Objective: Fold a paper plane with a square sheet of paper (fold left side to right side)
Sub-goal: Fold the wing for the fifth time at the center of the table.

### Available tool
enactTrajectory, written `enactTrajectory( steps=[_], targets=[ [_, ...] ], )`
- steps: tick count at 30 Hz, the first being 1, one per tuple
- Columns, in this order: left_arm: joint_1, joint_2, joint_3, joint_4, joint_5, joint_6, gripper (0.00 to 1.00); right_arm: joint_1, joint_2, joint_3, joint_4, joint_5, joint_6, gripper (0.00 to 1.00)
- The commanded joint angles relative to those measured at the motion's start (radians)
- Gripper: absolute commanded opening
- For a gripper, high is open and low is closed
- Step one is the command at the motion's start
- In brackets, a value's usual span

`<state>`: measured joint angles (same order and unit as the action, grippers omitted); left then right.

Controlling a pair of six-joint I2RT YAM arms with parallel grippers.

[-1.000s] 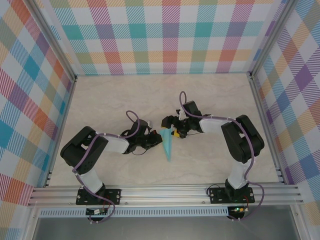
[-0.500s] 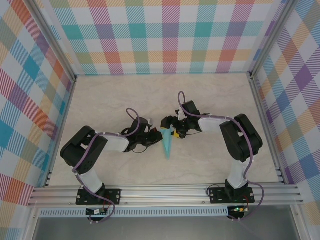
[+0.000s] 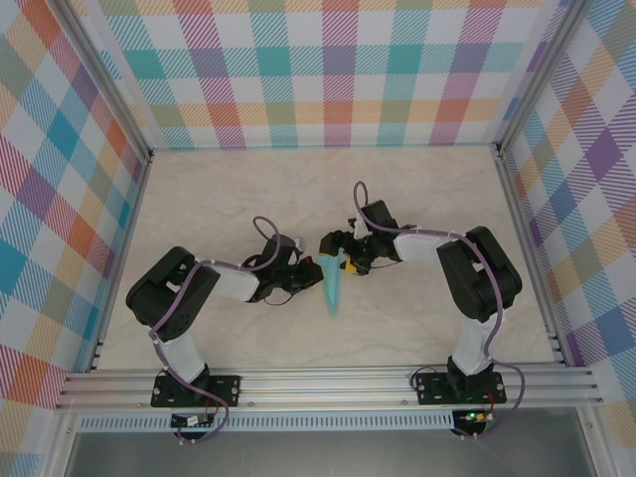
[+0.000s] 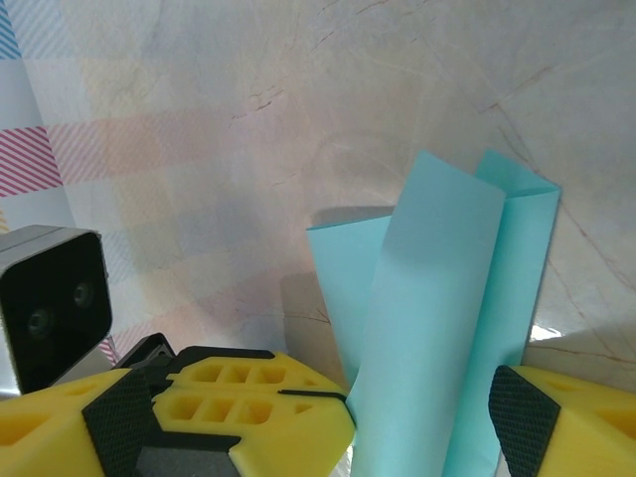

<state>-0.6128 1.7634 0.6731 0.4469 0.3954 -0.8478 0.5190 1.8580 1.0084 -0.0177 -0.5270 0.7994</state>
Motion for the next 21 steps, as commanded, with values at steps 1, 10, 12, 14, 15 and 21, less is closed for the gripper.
enactTrajectory(
  steps=[1, 10, 12, 14, 15, 21],
  targets=[
    [0.018, 0.024, 0.006, 0.012, 0.005, 0.013, 0.00, 0.006, -0.027, 0.002, -0.039, 0.019, -0.021, 0.91],
    [0.018, 0.036, -0.002, 0.023, 0.006, 0.011, 0.00, -0.007, -0.175, -0.024, -0.138, 0.086, -0.082, 0.69],
    [0.018, 0.038, -0.002, 0.024, 0.006, 0.011, 0.00, -0.007, -0.189, -0.046, -0.148, 0.090, -0.082, 0.52],
    [0.018, 0.039, -0.001, 0.026, 0.008, 0.010, 0.00, -0.007, -0.184, -0.064, -0.140, 0.081, -0.077, 0.39],
    [0.018, 0.040, -0.002, 0.027, 0.009, 0.012, 0.00, -0.007, -0.177, -0.072, -0.134, 0.074, -0.073, 0.33],
    [0.018, 0.042, 0.000, 0.026, 0.013, 0.014, 0.00, 0.013, -0.097, -0.050, -0.089, 0.023, -0.046, 0.16]
  ],
)
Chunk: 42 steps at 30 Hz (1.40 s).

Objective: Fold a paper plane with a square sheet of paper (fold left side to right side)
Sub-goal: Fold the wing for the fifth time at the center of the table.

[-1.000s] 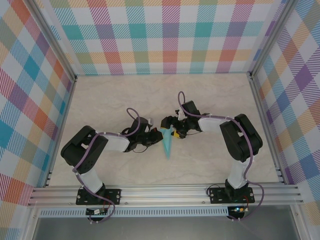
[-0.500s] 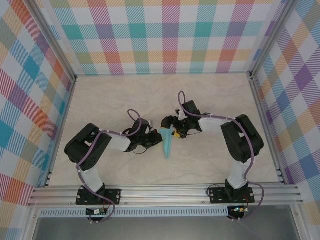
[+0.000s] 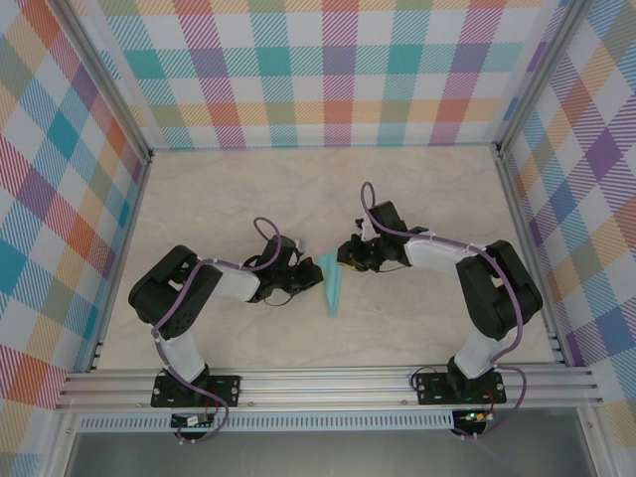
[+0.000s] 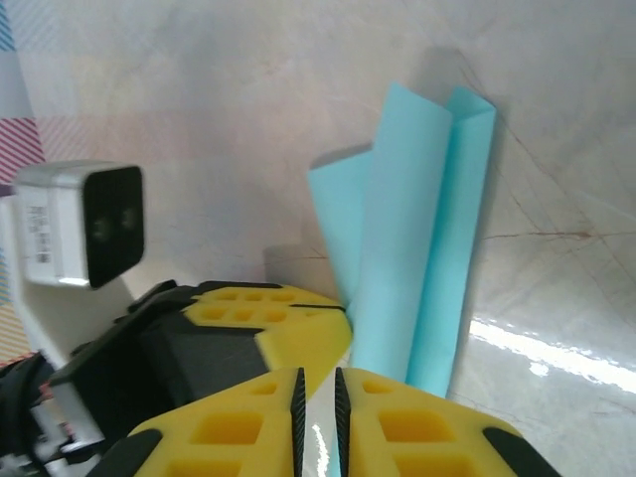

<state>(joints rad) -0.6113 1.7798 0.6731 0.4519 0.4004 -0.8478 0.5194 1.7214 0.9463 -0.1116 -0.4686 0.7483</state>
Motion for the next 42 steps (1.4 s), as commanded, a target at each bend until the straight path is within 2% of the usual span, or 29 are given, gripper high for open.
enactTrajectory(
  steps=[1, 18, 42],
  targets=[
    [0.016, 0.026, 0.002, 0.020, 0.007, 0.014, 0.00, 0.016, 0.048, 0.024, 0.003, -0.036, 0.002, 0.16],
    [0.016, 0.012, 0.021, -0.033, -0.009, 0.044, 0.00, 0.039, 0.135, 0.125, -0.068, -0.003, -0.042, 0.16],
    [0.016, 0.001, 0.048, -0.094, -0.057, 0.069, 0.00, 0.038, 0.152, 0.134, -0.148, 0.073, -0.085, 0.16]
  ],
)
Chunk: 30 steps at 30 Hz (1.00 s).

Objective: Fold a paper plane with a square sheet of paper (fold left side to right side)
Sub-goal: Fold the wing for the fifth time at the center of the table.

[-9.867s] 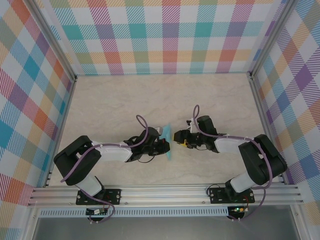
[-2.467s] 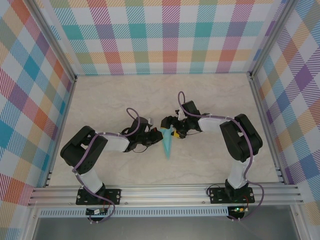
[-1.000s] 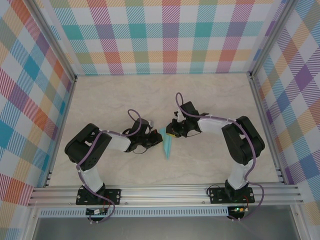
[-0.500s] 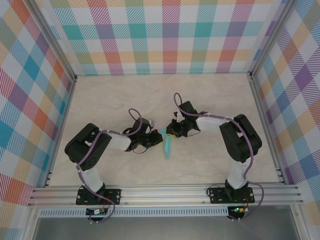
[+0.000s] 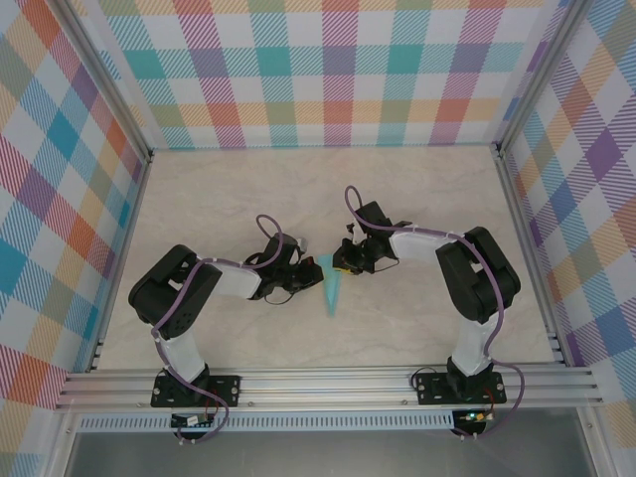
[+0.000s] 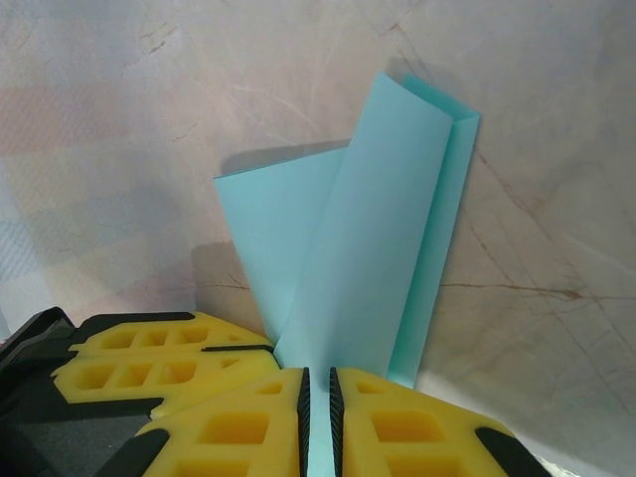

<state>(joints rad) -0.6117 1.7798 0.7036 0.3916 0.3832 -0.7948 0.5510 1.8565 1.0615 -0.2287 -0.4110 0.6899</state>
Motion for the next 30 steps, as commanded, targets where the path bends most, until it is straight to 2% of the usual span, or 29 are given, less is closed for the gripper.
enactTrajectory(
  steps=[1, 22, 30],
  targets=[
    [0.017, 0.002, 0.019, -0.034, -0.040, 0.016, 0.00, 0.006, 0.018, 0.018, -0.031, 0.017, -0.027, 0.16],
    [0.017, 0.025, 0.024, -0.030, -0.037, 0.014, 0.00, 0.006, 0.052, 0.023, -0.095, 0.056, -0.051, 0.16],
    [0.017, -0.045, 0.014, -0.028, -0.015, 0.009, 0.00, 0.007, 0.101, 0.018, -0.106, 0.052, -0.059, 0.16]
  ],
)
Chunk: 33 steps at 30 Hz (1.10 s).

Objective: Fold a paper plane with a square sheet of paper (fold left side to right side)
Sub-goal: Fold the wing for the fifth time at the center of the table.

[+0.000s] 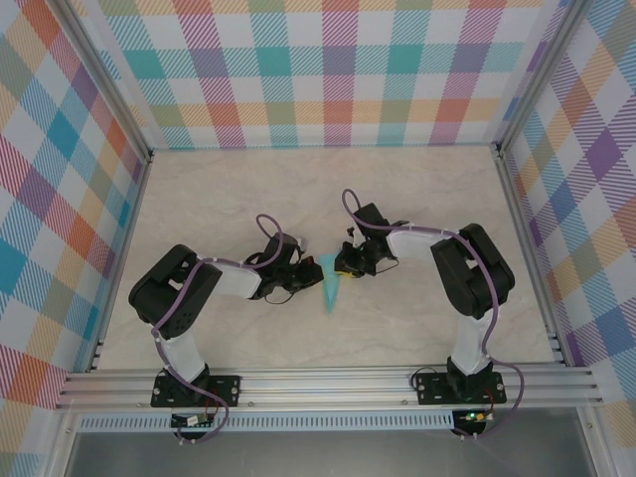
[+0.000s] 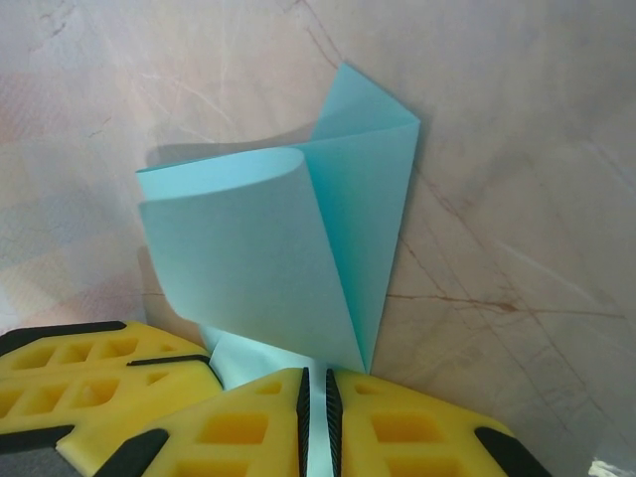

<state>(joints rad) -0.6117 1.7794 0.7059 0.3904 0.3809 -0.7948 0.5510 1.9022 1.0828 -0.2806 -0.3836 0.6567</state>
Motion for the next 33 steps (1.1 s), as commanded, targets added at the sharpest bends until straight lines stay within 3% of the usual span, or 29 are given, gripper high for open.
enactTrajectory(
  steps=[1, 13, 18, 25, 33],
  targets=[
    [0.017, -0.059, 0.010, -0.033, -0.013, 0.009, 0.02, 0.007, 0.060, -0.003, -0.054, 0.025, -0.025, 0.16],
    [0.014, -0.308, -0.044, -0.170, -0.022, 0.036, 0.18, 0.006, 0.074, -0.006, -0.058, 0.031, -0.025, 0.16],
    [-0.066, -0.364, -0.066, -0.160, 0.035, 0.029, 0.18, 0.006, 0.071, -0.007, -0.055, 0.032, -0.024, 0.16],
    [-0.181, -0.322, -0.045, -0.088, 0.052, -0.029, 0.17, 0.009, 0.067, -0.008, -0.058, 0.032, -0.025, 0.16],
    [-0.201, -0.200, -0.015, -0.090, 0.024, -0.026, 0.15, 0.007, 0.064, -0.007, -0.060, 0.031, -0.024, 0.16]
  ],
)
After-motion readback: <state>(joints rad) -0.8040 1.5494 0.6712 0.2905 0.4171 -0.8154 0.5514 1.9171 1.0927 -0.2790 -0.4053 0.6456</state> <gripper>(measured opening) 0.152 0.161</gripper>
